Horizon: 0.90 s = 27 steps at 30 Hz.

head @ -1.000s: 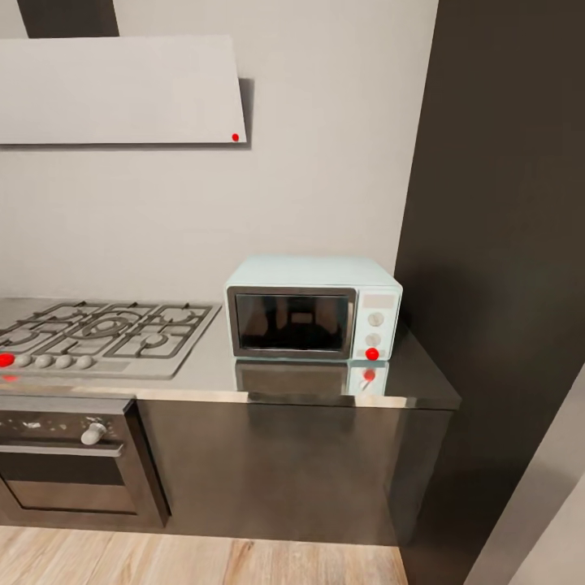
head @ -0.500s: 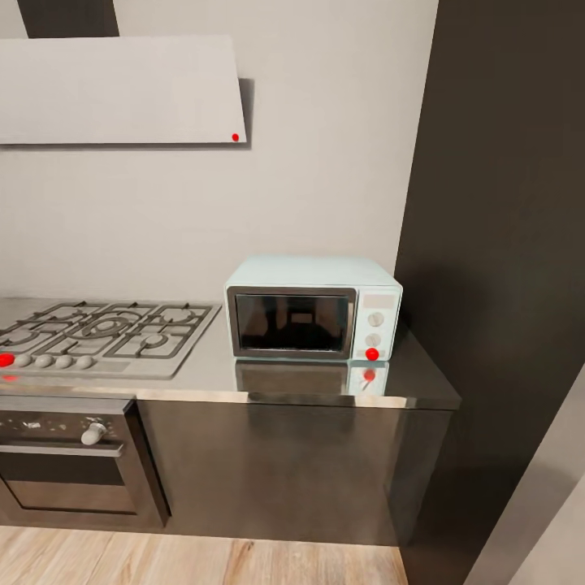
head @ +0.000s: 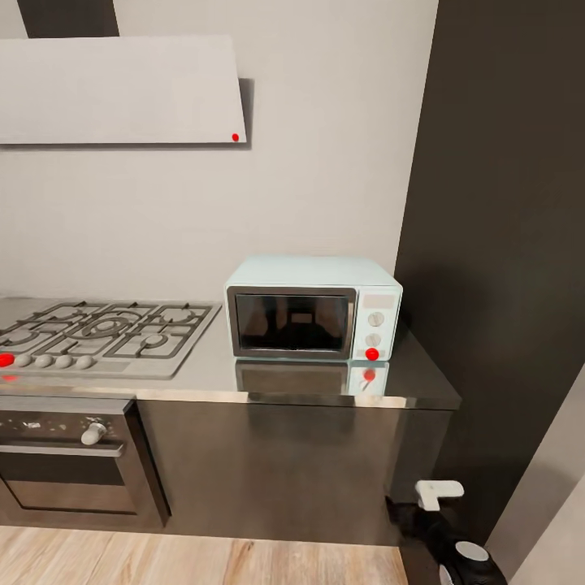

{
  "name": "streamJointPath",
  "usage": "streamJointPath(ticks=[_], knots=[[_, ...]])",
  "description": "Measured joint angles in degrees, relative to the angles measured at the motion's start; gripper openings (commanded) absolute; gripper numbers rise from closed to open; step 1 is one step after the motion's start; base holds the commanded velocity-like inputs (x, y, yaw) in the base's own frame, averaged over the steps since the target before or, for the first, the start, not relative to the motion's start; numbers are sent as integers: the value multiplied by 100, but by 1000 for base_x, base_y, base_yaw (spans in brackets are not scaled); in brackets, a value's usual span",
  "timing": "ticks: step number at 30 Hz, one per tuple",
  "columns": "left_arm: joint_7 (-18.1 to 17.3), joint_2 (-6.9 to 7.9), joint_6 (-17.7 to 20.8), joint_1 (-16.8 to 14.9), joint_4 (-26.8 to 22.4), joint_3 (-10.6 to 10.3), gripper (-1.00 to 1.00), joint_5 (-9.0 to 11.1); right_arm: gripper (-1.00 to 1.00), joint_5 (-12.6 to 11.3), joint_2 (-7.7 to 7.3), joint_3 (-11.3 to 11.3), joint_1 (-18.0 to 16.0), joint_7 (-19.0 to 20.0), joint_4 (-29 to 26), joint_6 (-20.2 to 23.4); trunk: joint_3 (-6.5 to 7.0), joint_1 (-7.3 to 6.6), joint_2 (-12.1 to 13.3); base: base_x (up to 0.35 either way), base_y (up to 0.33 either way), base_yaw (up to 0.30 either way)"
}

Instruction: In the kitchen, take the popcorn bag from the countertop, put it into the microwave, and heat it until the popcorn is cooked so the cooked popcorn ends up inside the bag.

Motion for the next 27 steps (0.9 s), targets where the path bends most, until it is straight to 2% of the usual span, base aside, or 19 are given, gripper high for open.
streamJointPath(ticks=[2,5,7,8,10,14,17,18,20,26,27], knots=[[0,0,0,0,1,0,100,-1,100,1,1,2,-87,-191,-103,17,1,0,1,0,0,0],[0,-2,0,0,2,-1,100,-4,100,1,9,12,-522,-331,-138,86,2,0,1,0,0,0],[0,0,0,0,2,-3,100,-4,100,0,20,16,-787,-375,-147,342,2,0,1,0,0,0],[0,-4,0,-1,3,-3,100,-2,100,1,75,20,-1093,-446,-155,601,2,0,1,0,0,0],[0,-6,0,0,2,-2,100,-2,100,-2,206,26,-1462,-545,-158,882,2,0,1,0,0,0],[-1,-8,0,0,2,-1,100,-5,100,-8,428,73,-1904,-743,-160,1200,1,0,1,0,0,0],[0,-9,0,0,2,0,100,-5,100,-4,548,258,-2241,-941,-163,1451,2,0,1,0,0,0],[0,-9,-1,-1,4,-1,100,-7,100,-28,821,353,-2578,-1276,-163,1731,3,0,1,0,0,0],[0,-9,0,0,2,0,100,-8,100,-10,973,372,-2867,-1515,-162,1932,2,0,1,0,0,0],[0,-9,0,0,1,0,100,-9,100,-49,1031,378,-3609,-1823,-97,2192,2,0,1,0,0,0],[0,-9,0,0,2,0,100,-8,100,-65,1039,380,-3838,-1926,-49,2286,2,0,1,0,0,0]])
